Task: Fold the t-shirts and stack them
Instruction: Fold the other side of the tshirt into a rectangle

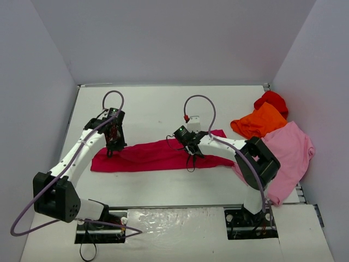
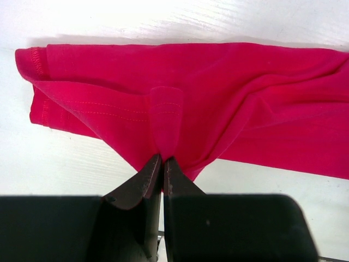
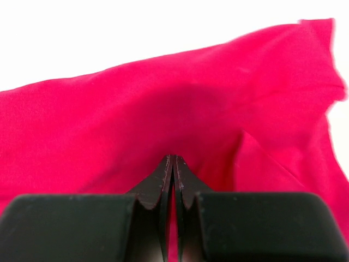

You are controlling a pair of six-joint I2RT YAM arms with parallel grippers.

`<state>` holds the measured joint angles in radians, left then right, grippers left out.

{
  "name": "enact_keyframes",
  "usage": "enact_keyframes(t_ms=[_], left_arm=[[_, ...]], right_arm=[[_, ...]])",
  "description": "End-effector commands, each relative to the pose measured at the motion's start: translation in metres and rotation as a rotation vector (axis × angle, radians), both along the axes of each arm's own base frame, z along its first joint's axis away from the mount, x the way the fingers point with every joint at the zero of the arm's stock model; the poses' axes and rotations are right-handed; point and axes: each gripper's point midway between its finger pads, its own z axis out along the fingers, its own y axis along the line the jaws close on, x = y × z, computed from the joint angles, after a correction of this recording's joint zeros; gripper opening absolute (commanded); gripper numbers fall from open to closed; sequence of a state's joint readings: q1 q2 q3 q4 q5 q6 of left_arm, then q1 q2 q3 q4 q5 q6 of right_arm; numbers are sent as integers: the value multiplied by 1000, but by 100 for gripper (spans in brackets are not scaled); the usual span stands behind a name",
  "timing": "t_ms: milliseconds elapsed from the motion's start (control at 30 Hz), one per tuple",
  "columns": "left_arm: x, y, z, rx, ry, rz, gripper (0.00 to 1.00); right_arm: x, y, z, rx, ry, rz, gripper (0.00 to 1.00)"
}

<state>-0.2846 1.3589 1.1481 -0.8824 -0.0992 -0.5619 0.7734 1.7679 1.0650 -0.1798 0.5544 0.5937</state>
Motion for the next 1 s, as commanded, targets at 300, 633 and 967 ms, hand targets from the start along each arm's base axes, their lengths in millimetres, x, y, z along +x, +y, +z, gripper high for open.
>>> enact_keyframes(t_ms=[300,633,967], left_arm=[[0,8,15,96,-17,35,33],[12,6,48,68,-154,52,56],[19,-12,37,49,-131,5,53]], right_arm=[[-14,-33,15,-32,-28,-37,0],[-71,-87,9,-82,64,-124,0],[-68,-94,45,-42,-34,-183,0]])
